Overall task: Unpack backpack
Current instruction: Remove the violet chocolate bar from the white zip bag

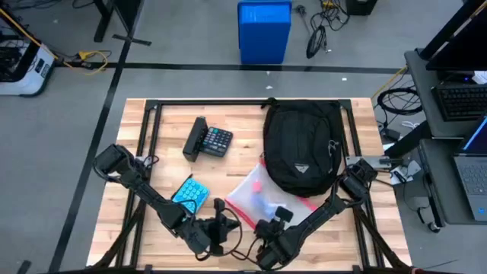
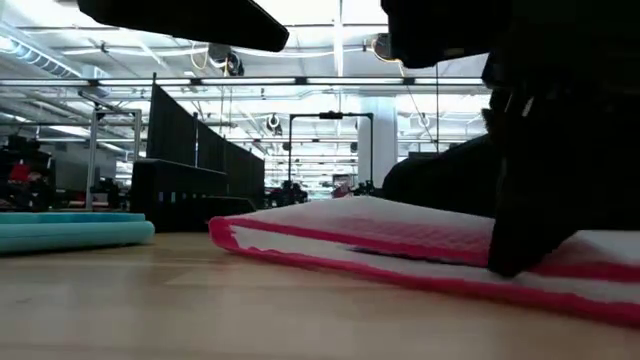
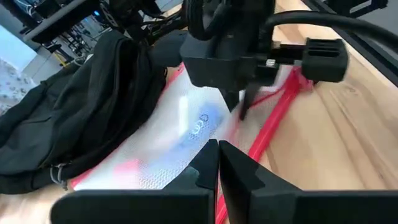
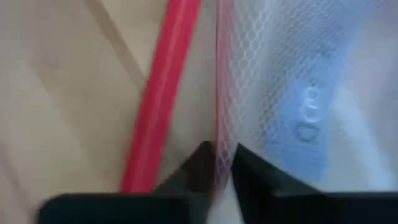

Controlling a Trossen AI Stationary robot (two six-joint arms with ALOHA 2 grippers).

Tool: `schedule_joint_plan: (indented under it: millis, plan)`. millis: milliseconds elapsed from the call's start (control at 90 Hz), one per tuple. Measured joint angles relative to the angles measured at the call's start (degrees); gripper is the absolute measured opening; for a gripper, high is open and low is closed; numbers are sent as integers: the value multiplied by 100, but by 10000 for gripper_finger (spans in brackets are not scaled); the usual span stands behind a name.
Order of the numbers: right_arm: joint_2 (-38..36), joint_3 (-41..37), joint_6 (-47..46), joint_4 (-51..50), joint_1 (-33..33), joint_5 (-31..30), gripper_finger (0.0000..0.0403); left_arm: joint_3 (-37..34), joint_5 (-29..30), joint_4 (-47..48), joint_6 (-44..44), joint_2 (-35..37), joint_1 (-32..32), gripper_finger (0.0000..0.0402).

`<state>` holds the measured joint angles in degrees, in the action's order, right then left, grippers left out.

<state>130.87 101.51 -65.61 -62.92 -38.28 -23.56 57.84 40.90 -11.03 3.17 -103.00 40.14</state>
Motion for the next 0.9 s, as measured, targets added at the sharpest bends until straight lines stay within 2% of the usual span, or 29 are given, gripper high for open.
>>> schedule_joint_plan:
  millis: [167, 400, 611, 811, 900]
  plan:
    - [-81, 24, 22, -264, 61, -37, 2, 0, -262, -53, -210, 0, -10, 0]
    - [-716, 24, 186, -366, 83, -756, 0, -4, -806, -283, -298, 0, -181, 0]
    - [-1212, 27, 340, -242, 63, -1088, 0, -4, -1021, -700, -335, -8, -482, 0]
    - [-1309, 27, 475, -194, 26, -1114, 0, -2, -1557, -705, -424, -412, -692, 0]
    - [-1309, 27, 479, -194, 31, -1114, 0, -7, -1591, -525, -376, -651, -785, 0]
